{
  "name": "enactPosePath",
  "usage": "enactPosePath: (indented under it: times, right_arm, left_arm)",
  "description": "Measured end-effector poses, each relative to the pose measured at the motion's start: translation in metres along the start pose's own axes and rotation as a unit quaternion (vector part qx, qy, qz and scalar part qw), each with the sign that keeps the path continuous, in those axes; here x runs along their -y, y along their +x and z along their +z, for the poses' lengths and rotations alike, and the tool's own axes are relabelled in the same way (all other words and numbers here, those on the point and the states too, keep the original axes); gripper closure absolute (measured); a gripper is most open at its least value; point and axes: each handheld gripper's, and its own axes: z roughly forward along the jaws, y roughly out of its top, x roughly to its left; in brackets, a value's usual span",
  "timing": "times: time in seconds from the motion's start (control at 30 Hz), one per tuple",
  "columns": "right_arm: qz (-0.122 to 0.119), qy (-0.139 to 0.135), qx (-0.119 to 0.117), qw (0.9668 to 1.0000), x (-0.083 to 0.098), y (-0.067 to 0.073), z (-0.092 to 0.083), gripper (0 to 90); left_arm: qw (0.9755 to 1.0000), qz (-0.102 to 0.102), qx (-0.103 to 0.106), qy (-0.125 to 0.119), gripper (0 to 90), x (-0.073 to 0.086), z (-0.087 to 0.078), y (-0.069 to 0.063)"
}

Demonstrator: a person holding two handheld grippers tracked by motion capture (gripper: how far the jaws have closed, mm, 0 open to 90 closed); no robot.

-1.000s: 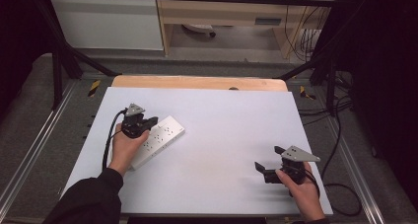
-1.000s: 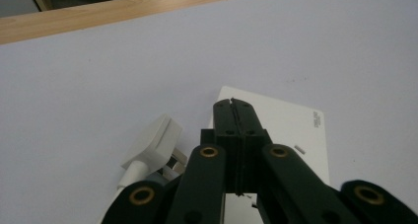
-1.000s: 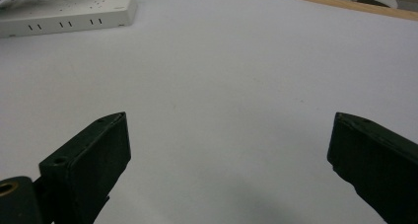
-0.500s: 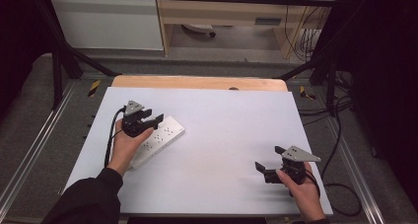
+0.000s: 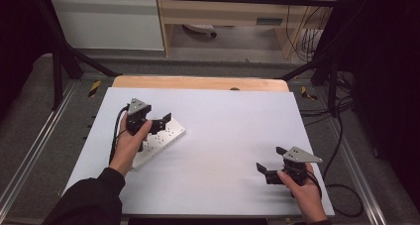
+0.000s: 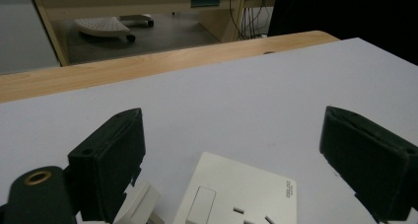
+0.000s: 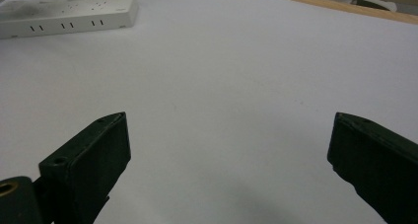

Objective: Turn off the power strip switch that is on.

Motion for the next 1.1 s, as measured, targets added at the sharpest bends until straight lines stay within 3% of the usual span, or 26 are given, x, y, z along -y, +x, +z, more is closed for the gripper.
enactPosePath:
  times: [0.53,1.1]
  right_arm:
    - [-0.008,0.003,-0.002,1.0000,0.000,0.001,0.001,3.2]
    - [-0.010,0.005,-0.002,0.9999,0.000,0.001,0.002,3.2]
  left_arm:
    - [0.9995,-0.017,0.014,-0.024,6.3,-0.010,-0.032,0.001]
    - [0.9982,-0.037,0.008,-0.047,6.4,0.007,-0.082,0.012]
